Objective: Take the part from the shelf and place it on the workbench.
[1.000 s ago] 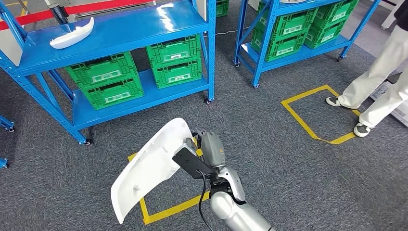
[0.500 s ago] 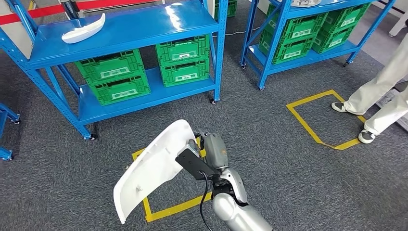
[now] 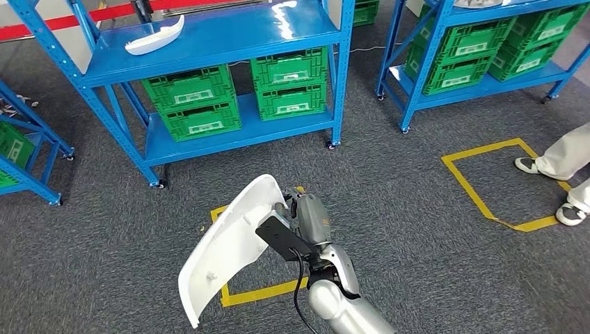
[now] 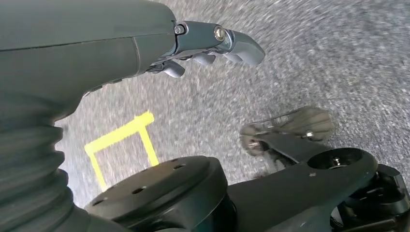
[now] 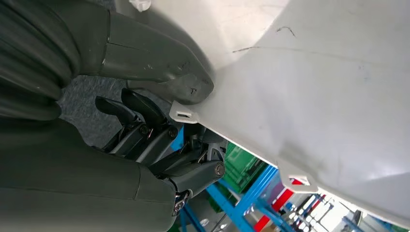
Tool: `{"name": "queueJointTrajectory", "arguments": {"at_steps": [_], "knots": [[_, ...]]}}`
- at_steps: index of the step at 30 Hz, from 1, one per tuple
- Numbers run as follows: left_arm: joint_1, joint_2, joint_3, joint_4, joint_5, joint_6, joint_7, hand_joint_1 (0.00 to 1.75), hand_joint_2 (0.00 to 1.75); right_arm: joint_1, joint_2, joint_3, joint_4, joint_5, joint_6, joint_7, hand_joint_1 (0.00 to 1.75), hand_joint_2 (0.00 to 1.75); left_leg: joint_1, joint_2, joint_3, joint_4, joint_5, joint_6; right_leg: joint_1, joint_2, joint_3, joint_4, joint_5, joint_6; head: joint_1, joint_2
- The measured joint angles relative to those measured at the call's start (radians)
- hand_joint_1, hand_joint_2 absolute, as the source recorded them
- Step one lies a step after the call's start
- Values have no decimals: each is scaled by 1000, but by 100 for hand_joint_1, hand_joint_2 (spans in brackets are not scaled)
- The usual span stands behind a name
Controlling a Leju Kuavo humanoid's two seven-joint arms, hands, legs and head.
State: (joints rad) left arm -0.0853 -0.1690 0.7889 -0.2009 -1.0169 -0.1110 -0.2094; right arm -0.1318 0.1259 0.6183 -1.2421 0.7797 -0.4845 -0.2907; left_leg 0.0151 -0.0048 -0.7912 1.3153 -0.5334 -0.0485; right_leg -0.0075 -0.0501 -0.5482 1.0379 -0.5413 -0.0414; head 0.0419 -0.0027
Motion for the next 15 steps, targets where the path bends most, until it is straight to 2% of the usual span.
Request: {"name": "queueJointTrajectory", "arguments": {"at_steps": [1,2,4,5,6,8,9,10,12,13,14,15], "knots": [[0,0,0,0,0,0,0,0,175,1,0,0,0,0,0,0,175,175,-1,3,34,-35,13,4,2,-12,0,0,0,0,0,0],[0,0,0,1,0,0,-1,0,175,0,0,0,0,0,0,-1,175,175,-4,14,83,-101,34,11,4,-23,2,0,-1,1,0,0],[-2,1,0,0,0,0,-2,0,175,0,0,0,0,0,-1,-4,175,175,-17,51,168,-228,55,28,9,-43,7,0,-3,6,0,0],[-4,2,0,0,1,0,-2,0,175,-1,0,0,0,0,-1,-5,175,175,-23,64,187,-263,57,34,11,-52,8,0,-3,9,1,0],[-4,2,0,0,1,0,-3,0,175,-1,0,-1,0,0,-1,-6,175,175,-28,67,191,-273,52,38,13,-61,8,0,-3,13,1,0],[-2,2,0,1,2,0,-2,0,175,-1,2,-1,0,0,-1,-6,175,175,-25,48,189,-281,58,45,13,-72,11,-2,-6,23,1,0],[-1,2,0,1,3,0,-2,0,175,-2,3,-1,-1,0,-1,-6,175,175,-21,38,191,-287,61,50,12,-59,10,4,-13,30,1,0],[-2,2,0,1,3,0,-1,0,175,-3,3,-2,-2,1,-2,-7,175,175,-17,28,192,-292,65,56,11,-34,0,28,-31,35,2,0],[-7,0,0,1,3,0,0,0,175,-3,2,-2,-3,2,-1,-8,175,175,-12,8,190,-297,71,65,7,23,-49,134,-87,44,4,0],[-10,-1,0,1,3,0,1,0,175,0,1,-4,-3,4,-1,-9,175,175,-12,-4,187,-297,73,67,5,37,-83,202,-115,46,4,0],[-10,-2,0,1,3,0,1,0,175,3,1,-6,-3,5,0,-8,175,175,-12,-17,184,-296,75,67,3,42,-109,252,-129,48,4,0],[-10,-2,0,1,3,0,2,0,175,5,0,-8,-3,6,0,-8,175,175,-11,-29,182,-294,76,67,2,44,-121,273,-126,49,4,0]]}}
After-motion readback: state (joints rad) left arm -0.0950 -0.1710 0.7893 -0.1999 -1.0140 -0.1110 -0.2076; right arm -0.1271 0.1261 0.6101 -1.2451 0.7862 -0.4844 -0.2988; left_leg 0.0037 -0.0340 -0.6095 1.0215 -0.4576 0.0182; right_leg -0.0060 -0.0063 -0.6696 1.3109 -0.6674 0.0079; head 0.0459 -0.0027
